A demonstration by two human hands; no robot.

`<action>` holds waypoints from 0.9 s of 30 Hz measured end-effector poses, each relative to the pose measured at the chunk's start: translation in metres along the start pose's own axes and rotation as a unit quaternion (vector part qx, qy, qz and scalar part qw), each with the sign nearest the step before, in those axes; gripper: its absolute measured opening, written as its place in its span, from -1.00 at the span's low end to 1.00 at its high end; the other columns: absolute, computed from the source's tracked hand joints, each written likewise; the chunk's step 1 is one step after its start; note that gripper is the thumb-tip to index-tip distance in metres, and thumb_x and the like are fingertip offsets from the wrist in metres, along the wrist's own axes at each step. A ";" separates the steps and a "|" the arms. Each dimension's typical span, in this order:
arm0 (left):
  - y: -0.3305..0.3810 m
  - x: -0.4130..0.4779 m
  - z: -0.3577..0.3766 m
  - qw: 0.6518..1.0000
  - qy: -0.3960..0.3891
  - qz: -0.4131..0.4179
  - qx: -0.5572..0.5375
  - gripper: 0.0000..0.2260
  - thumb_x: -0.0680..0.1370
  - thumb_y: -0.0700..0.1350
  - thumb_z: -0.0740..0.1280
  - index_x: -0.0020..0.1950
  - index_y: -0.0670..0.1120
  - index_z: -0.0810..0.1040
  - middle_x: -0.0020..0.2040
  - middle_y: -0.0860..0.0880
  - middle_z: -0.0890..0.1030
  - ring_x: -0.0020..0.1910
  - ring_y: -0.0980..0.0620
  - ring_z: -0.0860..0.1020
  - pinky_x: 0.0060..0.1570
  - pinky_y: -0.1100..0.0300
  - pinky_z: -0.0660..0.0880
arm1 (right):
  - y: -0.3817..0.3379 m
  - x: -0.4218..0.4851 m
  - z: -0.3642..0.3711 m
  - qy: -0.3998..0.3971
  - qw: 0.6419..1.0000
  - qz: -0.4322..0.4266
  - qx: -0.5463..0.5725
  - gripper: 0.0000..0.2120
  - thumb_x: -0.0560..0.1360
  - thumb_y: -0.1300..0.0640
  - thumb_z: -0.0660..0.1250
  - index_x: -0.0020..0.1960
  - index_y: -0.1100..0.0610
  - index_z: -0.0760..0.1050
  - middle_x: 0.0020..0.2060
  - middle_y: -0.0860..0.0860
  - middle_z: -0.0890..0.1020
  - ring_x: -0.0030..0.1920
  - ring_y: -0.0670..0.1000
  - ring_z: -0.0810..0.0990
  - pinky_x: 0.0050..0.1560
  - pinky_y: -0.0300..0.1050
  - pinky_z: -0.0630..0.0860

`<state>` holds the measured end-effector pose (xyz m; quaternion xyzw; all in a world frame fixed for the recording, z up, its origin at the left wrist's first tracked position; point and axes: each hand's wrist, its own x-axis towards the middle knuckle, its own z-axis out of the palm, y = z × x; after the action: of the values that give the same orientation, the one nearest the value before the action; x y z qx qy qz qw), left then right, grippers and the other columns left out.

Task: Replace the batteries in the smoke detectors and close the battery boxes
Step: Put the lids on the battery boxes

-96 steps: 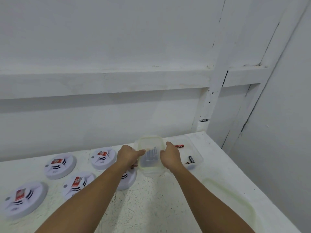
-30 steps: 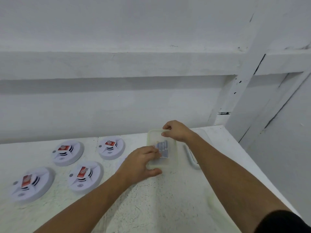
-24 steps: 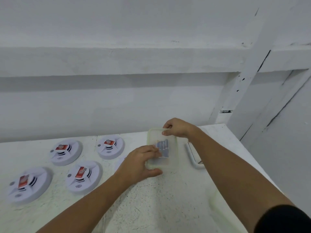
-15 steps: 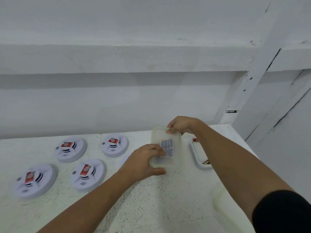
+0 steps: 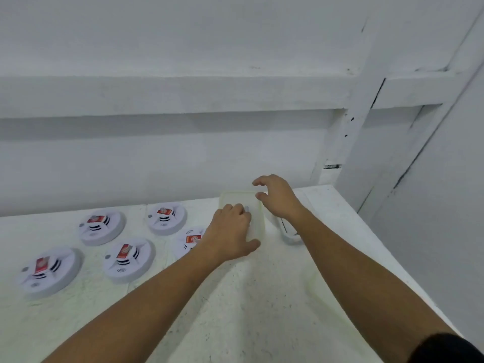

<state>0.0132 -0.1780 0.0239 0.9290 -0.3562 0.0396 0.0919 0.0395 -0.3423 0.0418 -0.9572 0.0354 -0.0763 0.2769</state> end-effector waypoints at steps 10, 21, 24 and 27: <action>0.109 -0.032 0.076 0.989 -0.016 0.043 -0.140 -0.40 0.46 0.34 0.09 0.26 -0.08 0.45 0.08 -0.05 0.49 0.04 -0.04 0.47 0.05 0.12 0.39 | 0.086 -0.155 -0.040 0.164 0.972 0.168 0.017 -0.96 0.50 0.18 0.31 -0.13 0.07 0.49 -0.19 -0.06 0.54 -0.12 -0.06 0.48 -0.18 -0.40 0.31; 0.152 -0.023 0.091 0.961 -0.129 -0.122 -0.213 -0.30 0.39 0.31 0.33 0.43 0.06 0.20 0.26 -0.04 0.24 0.27 -0.06 0.23 0.20 0.08 0.16 | 0.130 -0.224 -0.041 -0.012 0.940 0.328 -0.098 -0.54 0.52 -0.15 0.24 0.35 0.01 0.36 0.31 0.04 0.33 0.35 0.09 0.27 0.31 0.01 0.21; 0.152 -0.028 0.091 0.953 -0.111 -0.129 -0.251 -0.32 0.39 0.28 0.35 0.44 0.14 0.21 0.23 0.01 0.25 0.27 -0.01 0.22 0.18 0.13 0.09 | 0.139 -0.227 -0.051 -0.016 0.933 0.360 0.014 -0.52 0.44 -0.09 0.39 0.29 0.03 0.38 0.25 0.02 0.36 0.31 0.06 0.32 0.31 0.00 0.30; 0.152 -0.035 0.092 0.948 -0.082 -0.133 -0.277 -0.32 0.38 0.28 0.35 0.44 0.16 0.21 0.19 0.07 0.28 0.24 0.04 0.22 0.13 0.19 0.03 | 0.142 -0.226 -0.067 -0.024 0.910 0.370 0.185 -0.59 0.41 0.07 0.46 0.18 0.04 0.38 0.09 0.01 0.49 0.12 0.02 0.50 0.06 -0.08 0.45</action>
<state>-0.1140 -0.2840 -0.0500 0.9061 -0.2327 -0.1490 0.3204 -0.1978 -0.4728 -0.0072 -0.8084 0.3658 0.0489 0.4585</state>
